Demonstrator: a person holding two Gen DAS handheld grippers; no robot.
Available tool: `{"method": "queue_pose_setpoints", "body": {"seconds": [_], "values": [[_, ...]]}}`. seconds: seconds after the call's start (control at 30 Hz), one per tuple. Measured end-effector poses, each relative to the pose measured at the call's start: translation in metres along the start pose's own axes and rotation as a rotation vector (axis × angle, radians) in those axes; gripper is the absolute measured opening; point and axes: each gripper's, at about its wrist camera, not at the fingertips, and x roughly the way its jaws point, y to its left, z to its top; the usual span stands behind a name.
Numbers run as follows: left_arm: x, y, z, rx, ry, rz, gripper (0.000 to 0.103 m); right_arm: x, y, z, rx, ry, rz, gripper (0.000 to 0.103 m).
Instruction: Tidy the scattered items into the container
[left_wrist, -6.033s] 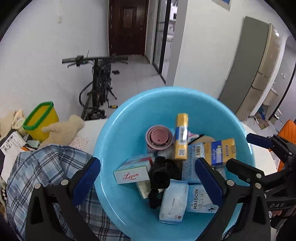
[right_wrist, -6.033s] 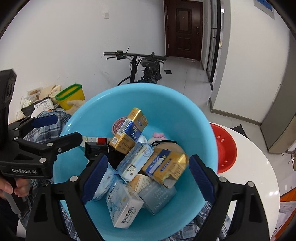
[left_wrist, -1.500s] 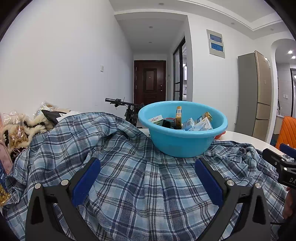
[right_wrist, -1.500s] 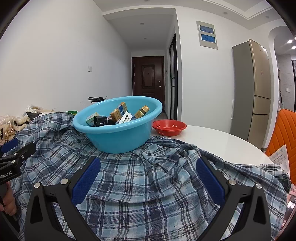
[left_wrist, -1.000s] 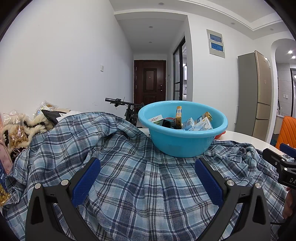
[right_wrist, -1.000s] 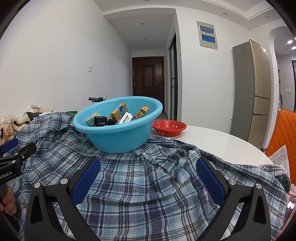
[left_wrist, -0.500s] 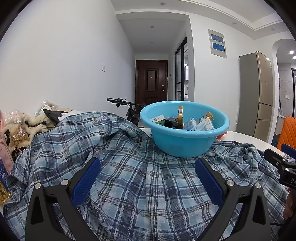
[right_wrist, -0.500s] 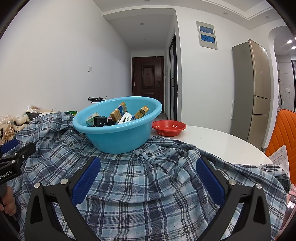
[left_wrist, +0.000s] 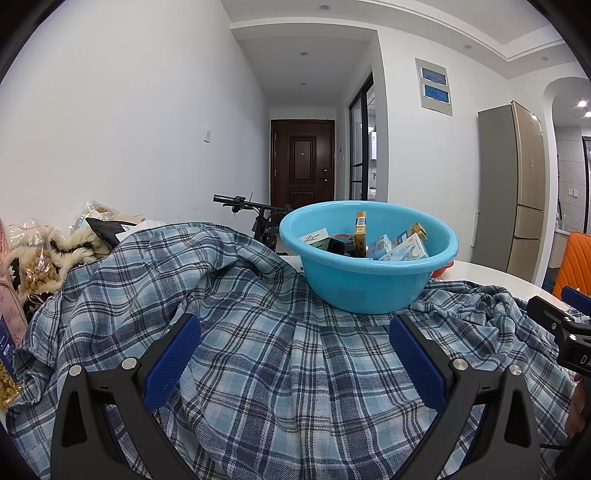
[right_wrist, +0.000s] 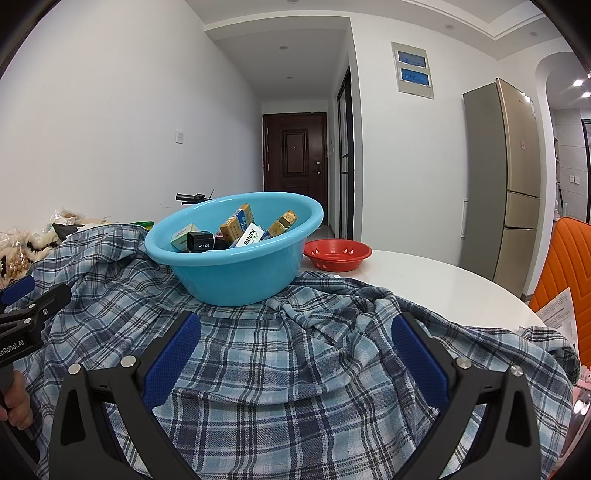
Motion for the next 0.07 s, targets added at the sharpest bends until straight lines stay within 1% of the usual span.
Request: {"method": "queue_pose_setpoints", "body": {"seconds": [0.07], "values": [[-0.0003, 0.0000, 0.0000, 0.001, 0.000, 0.001, 0.103, 0.0000, 0.0000, 0.0000, 0.000, 0.000, 0.000, 0.103]]}}
